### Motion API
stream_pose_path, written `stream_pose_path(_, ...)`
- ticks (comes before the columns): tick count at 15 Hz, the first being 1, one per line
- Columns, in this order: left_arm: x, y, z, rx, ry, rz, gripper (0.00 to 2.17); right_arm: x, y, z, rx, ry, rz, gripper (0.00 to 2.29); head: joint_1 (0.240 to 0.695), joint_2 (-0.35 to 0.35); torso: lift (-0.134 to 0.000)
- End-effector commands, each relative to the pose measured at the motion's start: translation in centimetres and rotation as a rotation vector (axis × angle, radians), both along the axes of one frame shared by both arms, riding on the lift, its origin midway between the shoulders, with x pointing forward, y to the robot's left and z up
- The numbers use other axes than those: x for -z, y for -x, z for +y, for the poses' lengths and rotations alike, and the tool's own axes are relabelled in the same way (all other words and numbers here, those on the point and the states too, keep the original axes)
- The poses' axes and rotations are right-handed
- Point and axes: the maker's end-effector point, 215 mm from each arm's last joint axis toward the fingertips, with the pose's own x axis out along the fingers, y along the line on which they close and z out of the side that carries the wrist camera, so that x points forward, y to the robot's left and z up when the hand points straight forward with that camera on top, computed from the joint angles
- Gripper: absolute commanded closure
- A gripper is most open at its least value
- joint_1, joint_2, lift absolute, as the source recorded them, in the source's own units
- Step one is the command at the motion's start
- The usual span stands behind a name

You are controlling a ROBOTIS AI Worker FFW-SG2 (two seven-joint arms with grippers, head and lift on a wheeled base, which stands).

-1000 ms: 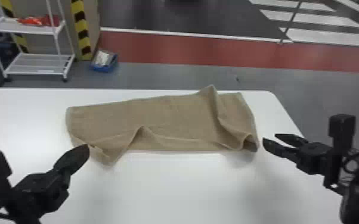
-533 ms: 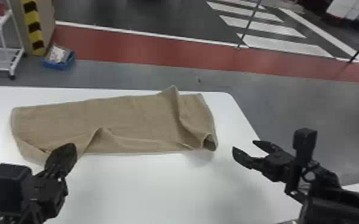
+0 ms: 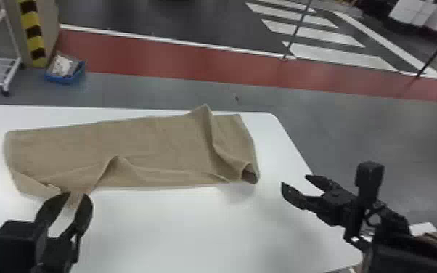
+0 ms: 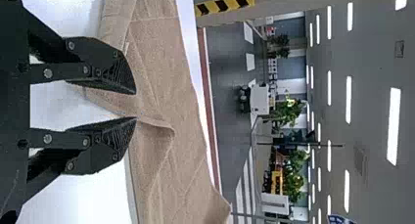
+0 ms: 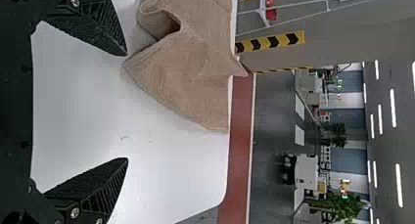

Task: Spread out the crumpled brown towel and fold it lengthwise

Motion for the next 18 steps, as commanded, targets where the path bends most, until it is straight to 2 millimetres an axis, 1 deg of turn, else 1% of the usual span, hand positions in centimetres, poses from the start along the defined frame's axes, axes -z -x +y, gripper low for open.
stream_pose_path(1, 0.4, 0.1, 0.1, 0.002, 0.005, 0.009, 0.56, 0.1, 0.0, 0.1, -0.001, -0.002, 0.001, 0.13, 0.695, -0.35, -0.124)
stream_pose_path(5, 0.7, -0.5, 0.5, -0.007, -0.006, 0.01, 0.57, 0.0, 0.0, 0.2, -0.001, -0.011, -0.004, 0.13, 0.695, -0.35, -0.124)
stream_pose_path(8, 1.9, -1.2, 0.8, -0.011, -0.029, 0.026, 0.57, 0.2, 0.3, 0.2, 0.0, -0.016, -0.001, 0.13, 0.695, -0.35, -0.124)
stream_pose_path(12, 3.0, -1.5, 1.6, -0.022, -0.049, 0.05, 0.58, -0.2, 0.4, -0.1, 0.003, -0.026, -0.014, 0.13, 0.695, -0.35, -0.124)
stream_pose_path(13, 3.0, -1.7, 1.9, -0.026, -0.053, 0.049, 0.67, -0.3, 0.5, -0.1, 0.002, -0.024, -0.015, 0.13, 0.695, -0.35, -0.124)
stream_pose_path(15, 2.9, -1.9, 2.9, -0.044, -0.051, 0.05, 1.01, -0.3, 0.5, 0.1, -0.001, -0.026, -0.014, 0.13, 0.695, -0.35, -0.124)
stream_pose_path(16, 2.8, -2.0, 3.3, -0.052, -0.051, 0.05, 1.11, -0.4, 0.5, 0.3, -0.005, -0.027, -0.018, 0.13, 0.695, -0.348, -0.124)
stream_pose_path(17, 2.7, -2.0, 3.6, -0.057, -0.048, 0.049, 1.36, -0.5, 0.4, 0.4, -0.008, -0.027, -0.019, 0.13, 0.695, -0.338, -0.124)
stream_pose_path(18, 2.5, -1.9, 3.8, -0.062, -0.05, 0.047, 1.43, -0.5, 0.3, 0.6, -0.011, -0.026, -0.02, 0.13, 0.695, -0.331, -0.124)
